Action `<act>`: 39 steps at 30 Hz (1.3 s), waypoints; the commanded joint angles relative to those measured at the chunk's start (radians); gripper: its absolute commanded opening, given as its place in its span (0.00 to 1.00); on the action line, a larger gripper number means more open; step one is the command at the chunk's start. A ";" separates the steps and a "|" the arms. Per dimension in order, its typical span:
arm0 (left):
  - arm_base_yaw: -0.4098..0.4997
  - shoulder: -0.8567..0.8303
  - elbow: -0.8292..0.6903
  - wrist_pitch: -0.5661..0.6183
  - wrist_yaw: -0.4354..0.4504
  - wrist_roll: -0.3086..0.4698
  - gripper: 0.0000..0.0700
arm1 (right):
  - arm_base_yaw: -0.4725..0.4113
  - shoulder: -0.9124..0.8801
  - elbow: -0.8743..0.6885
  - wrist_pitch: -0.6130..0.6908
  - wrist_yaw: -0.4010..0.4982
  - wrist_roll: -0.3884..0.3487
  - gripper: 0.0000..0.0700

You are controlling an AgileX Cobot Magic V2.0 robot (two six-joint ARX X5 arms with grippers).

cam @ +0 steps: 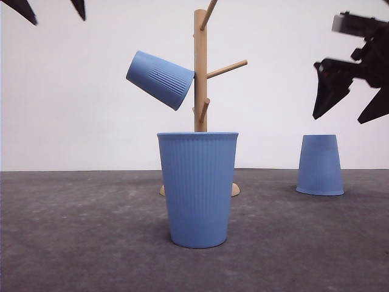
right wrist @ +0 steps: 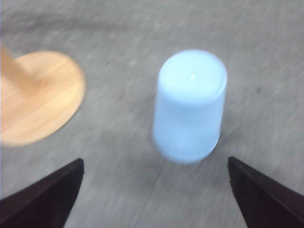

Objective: Place three cups

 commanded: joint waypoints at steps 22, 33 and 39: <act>-0.086 -0.189 -0.318 -0.329 -0.142 -0.072 0.96 | 0.000 0.311 0.075 0.318 0.003 -0.022 0.88; -0.174 -0.538 -0.675 -0.247 -0.127 -0.138 0.96 | -0.002 0.443 0.206 0.311 0.000 -0.021 0.42; -0.177 -0.593 -0.678 -0.239 -0.128 -0.141 0.96 | -0.013 0.436 0.222 0.265 -0.083 -0.002 0.36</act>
